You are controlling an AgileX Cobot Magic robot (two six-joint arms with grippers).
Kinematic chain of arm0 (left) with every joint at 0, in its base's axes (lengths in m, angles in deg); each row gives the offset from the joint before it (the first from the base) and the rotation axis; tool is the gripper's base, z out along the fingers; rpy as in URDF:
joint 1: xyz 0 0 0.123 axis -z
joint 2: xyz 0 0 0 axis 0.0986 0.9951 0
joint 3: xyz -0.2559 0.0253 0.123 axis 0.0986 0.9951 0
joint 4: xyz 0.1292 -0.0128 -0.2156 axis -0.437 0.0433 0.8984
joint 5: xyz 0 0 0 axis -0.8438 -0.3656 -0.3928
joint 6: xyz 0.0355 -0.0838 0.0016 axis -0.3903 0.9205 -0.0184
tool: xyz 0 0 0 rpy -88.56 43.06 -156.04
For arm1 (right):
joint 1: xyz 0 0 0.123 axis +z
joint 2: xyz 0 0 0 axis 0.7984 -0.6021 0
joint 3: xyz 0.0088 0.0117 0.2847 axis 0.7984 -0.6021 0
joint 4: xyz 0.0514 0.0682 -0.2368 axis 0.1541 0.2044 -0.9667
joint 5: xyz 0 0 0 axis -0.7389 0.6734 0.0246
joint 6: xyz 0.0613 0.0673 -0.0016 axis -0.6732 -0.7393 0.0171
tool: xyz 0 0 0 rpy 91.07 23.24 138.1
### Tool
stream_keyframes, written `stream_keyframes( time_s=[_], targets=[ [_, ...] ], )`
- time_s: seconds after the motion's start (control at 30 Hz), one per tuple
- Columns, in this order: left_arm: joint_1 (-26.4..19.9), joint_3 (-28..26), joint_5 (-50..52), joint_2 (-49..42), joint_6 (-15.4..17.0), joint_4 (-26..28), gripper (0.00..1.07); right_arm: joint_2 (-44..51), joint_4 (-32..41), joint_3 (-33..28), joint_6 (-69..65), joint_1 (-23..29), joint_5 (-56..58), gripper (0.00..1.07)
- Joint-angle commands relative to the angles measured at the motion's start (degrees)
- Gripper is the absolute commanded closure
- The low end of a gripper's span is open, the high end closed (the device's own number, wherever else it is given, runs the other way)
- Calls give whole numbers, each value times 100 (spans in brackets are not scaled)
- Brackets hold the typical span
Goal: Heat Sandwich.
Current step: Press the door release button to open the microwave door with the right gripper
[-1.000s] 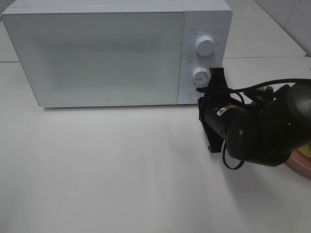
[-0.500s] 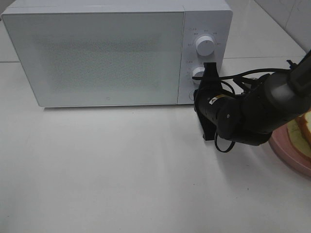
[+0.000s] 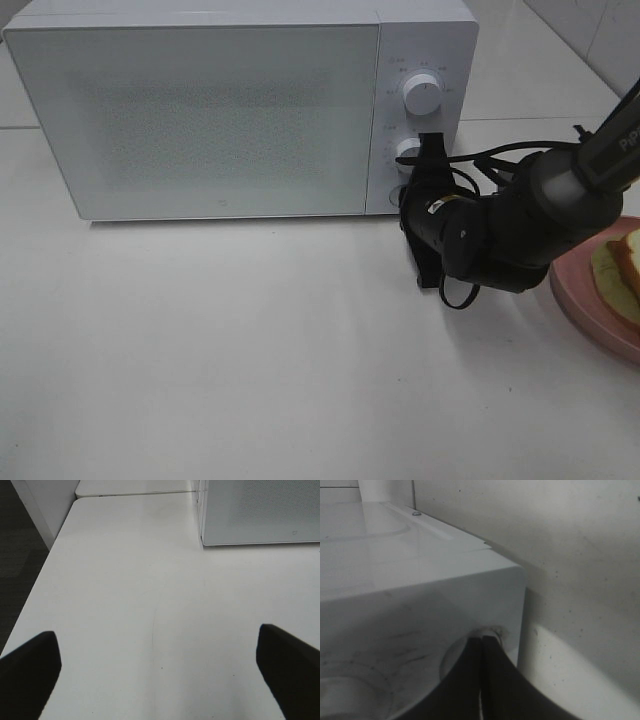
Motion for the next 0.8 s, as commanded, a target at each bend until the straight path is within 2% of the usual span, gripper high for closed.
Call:
stream_keyframes(
  time_s=[0.03, 0.8],
  targets=[
    [-6, 11, 34, -149, 40, -6, 7, -17, -52, 97, -34, -29, -97, 107],
    [-6, 11, 34, -149, 40, -6, 7, -172, -40, 561, -57, -29, -1536, 107]
  ],
)
